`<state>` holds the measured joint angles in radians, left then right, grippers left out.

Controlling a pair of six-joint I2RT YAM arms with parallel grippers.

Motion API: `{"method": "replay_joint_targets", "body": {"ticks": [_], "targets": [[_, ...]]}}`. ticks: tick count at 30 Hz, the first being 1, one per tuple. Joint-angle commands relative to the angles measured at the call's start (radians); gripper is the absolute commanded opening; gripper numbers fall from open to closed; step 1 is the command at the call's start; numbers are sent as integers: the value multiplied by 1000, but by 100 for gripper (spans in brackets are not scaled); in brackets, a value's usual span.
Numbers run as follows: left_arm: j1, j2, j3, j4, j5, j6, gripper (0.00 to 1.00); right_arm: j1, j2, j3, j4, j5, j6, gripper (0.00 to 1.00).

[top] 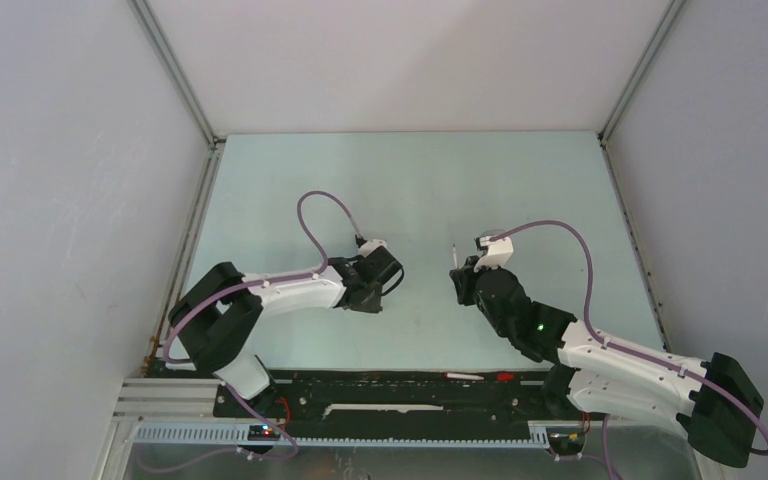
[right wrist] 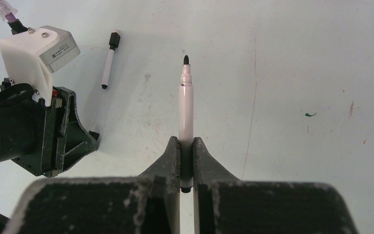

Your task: Insert the pens into the pen caps

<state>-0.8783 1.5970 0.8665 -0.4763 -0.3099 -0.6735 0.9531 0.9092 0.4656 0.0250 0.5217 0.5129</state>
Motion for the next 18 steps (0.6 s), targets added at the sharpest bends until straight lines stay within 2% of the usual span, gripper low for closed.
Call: {"method": "replay_joint_targets", "body": {"ticks": [1,12,18], "targets": [[12,11,31,19,-16,-8,32,-5,3,10,34,7,6,0],[24,10,19,38,1,-15,31,-7,3,10,32,5,8,0],[23,18,18,41,8,-18,27,-7,2,10,32,3,8,0]]}}
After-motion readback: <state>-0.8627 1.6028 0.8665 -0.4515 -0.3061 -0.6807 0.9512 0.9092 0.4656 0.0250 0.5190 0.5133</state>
